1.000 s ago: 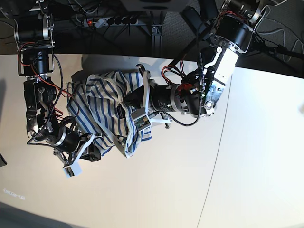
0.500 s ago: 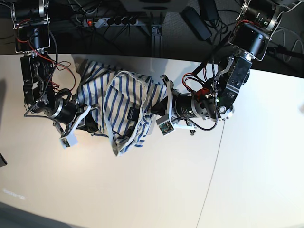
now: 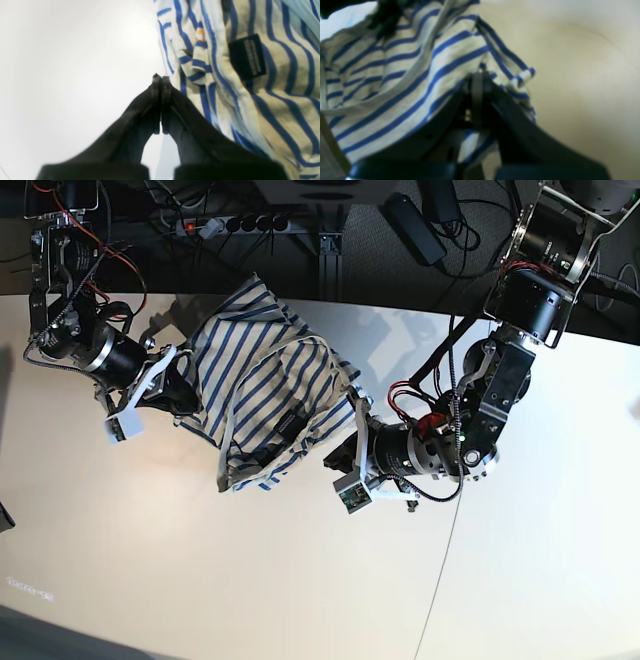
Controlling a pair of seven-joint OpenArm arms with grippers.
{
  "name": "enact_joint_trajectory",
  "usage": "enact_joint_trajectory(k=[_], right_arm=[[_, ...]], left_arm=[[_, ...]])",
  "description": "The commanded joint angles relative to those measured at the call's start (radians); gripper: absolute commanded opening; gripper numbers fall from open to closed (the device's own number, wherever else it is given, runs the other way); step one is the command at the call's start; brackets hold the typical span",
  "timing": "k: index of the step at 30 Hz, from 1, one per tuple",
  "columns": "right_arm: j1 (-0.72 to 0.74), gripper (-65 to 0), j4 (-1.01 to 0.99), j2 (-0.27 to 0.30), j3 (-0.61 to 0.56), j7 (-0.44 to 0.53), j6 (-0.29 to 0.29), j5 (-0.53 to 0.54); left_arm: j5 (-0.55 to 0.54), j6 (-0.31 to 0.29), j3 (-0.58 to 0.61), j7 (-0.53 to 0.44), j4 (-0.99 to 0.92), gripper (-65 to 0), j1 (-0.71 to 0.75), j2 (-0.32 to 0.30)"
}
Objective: Fold the T-shirt properly
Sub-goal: 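Press the folded bundle flat with both grippers and release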
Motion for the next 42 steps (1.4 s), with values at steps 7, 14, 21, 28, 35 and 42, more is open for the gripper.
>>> enact_joint_trajectory(k=[7, 14, 21, 28, 35, 42], right_arm=[[0.003, -65.0, 0.028, 0.003, 0.075, 0.048, 0.063, 0.011], [0.064, -65.0, 0.013, 0.004, 0.093, 0.055, 0.063, -0.076], [0.161, -65.0, -0.062, 0.003, 0.093, 0.08, 0.063, -0.083], [0.26, -65.0, -0.246, 0.001, 0.089, 0.101, 0.063, -0.082], [0.317, -65.0, -0.357, 0.0, 0.079, 0.124, 0.063, -0.073], [0.312, -65.0, -0.357, -0.058, 0.075, 0.12, 0.064, -0.074]], left_arm=[[-0.087, -0.009, -0.071, 0.134, 0.014, -65.0, -0.068, -0.018], [-0.257, -0.009, -0.256, 0.188, 0.014, -65.0, 0.012, -0.121], [-0.344, -0.009, -0.306, 0.232, 0.051, -65.0, 0.196, -0.127], [-0.344, -0.009, -0.306, 0.203, 0.207, -65.0, 0.354, -0.127], [-0.344, -0.009, -0.305, 0.197, 0.233, -65.0, 0.418, -0.081], [-0.343, -0.009, -0.305, 0.197, 0.233, -65.0, 0.419, -0.001]])
